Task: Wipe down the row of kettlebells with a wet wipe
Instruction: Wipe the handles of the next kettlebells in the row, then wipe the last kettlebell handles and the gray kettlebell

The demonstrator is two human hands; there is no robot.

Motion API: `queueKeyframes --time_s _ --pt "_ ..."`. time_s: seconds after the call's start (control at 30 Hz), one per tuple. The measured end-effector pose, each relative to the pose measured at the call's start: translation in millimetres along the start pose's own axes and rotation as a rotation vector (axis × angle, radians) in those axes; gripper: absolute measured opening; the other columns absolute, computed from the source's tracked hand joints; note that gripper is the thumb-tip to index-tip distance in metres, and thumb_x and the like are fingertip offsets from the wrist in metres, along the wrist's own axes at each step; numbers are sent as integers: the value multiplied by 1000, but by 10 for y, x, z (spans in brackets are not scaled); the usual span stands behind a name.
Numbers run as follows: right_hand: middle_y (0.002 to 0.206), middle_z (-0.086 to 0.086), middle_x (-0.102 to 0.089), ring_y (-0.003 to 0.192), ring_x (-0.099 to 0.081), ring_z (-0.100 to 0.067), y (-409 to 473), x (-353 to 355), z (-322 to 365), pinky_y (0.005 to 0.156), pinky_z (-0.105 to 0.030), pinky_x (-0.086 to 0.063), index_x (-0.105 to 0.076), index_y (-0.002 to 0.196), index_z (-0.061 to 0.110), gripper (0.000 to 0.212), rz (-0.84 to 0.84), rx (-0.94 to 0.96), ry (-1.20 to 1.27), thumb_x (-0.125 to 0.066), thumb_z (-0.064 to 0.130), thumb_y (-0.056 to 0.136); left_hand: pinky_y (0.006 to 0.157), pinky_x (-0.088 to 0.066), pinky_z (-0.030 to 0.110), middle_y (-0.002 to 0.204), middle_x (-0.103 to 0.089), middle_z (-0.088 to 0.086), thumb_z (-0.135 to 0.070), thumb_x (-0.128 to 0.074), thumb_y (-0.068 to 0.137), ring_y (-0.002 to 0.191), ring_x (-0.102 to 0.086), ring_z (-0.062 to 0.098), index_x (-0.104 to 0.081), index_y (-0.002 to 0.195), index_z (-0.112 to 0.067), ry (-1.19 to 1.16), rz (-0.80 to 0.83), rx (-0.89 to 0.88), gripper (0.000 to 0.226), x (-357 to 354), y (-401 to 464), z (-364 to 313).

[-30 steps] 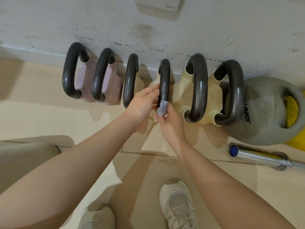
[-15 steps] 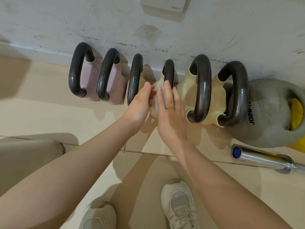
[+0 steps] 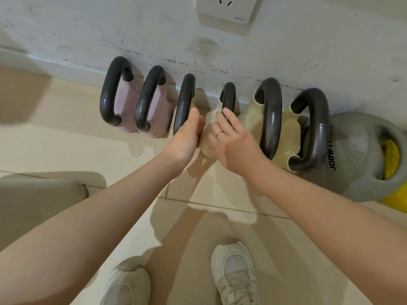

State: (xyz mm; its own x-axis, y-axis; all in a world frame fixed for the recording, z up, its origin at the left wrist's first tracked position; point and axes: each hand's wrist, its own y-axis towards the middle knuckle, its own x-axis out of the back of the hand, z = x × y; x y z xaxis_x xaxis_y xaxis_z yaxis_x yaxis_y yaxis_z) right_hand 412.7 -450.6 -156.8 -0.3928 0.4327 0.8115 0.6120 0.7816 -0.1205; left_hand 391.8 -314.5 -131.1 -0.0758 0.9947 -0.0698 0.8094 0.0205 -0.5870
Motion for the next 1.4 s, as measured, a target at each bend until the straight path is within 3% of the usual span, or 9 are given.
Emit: queueKeyframes --time_s 0.13,0.37,0.5,0.57,0.67,0.83,0.93,1.13,1.4 --pt "129 -5 -58 132 -42 -27 -178 -103 128 114 -43 -11 -57 124 12 55 19 118 -7 -16 17 87 108 -28 23 140 -48 2 -50 -21 98 131 -42 10 -46 134 -12 -18 -22 17 59 -10 15 -6" --pt "136 -14 -52 133 -41 -28 32 -41 98 112 -39 -26 -61 113 2 38 -139 -371 565 -33 21 95 105 -36 27 122 -60 3 -50 -19 98 119 -52 14 -53 125 -13 19 -39 15 57 -40 15 -19" --pt "159 -3 5 145 9 -19 311 26 -41 119 -37 -8 -17 147 7 50 90 -627 1043 -29 17 100 93 -47 33 104 -68 8 -50 -17 98 97 -62 20 -61 104 -15 -24 -42 39 57 -75 41 -69" --pt "158 0 12 145 5 -19 452 66 -144 117 -32 -9 -1 149 15 57 98 -805 1282 -29 16 100 91 -48 31 106 -68 9 -50 -17 98 98 -62 20 -62 106 -14 -27 -27 45 58 -119 64 -78" --pt "159 -1 -2 142 -16 -20 525 136 -338 104 -20 -21 9 149 20 59 116 -1074 1819 -27 26 102 83 -49 23 94 -66 0 -49 -20 99 87 -62 12 -59 106 -13 -50 -21 59 54 -200 87 -97" --pt "125 -10 -52 104 -51 -21 519 275 -294 86 -29 -39 -31 136 18 39 1 -1449 2197 -30 36 101 81 -55 32 88 -61 2 -51 -25 97 82 -60 16 -59 94 -13 -64 -118 73 51 -203 131 -95" --pt "115 0 -51 100 -51 -14 357 334 -83 81 -27 -45 -35 133 18 33 -108 -1480 2423 -34 26 101 74 -54 29 90 -61 2 -52 -24 97 83 -61 14 -58 104 -11 -75 -150 74 54 -214 127 -57" --pt "104 -2 -57 101 -53 -17 111 258 392 77 -18 -38 -45 101 23 18 -110 -1309 2127 -28 31 101 71 -51 23 100 -59 3 -52 -25 97 94 -59 15 -54 119 -8 -99 -197 82 57 -246 68 -23" --pt "101 -1 -62 96 -58 -17 335 294 145 81 -28 -43 -56 115 19 44 -84 -1461 2158 -24 45 100 94 -48 34 104 -63 1 -53 -23 97 95 -61 14 -54 123 -8 -30 -145 28 60 -261 -42 32"
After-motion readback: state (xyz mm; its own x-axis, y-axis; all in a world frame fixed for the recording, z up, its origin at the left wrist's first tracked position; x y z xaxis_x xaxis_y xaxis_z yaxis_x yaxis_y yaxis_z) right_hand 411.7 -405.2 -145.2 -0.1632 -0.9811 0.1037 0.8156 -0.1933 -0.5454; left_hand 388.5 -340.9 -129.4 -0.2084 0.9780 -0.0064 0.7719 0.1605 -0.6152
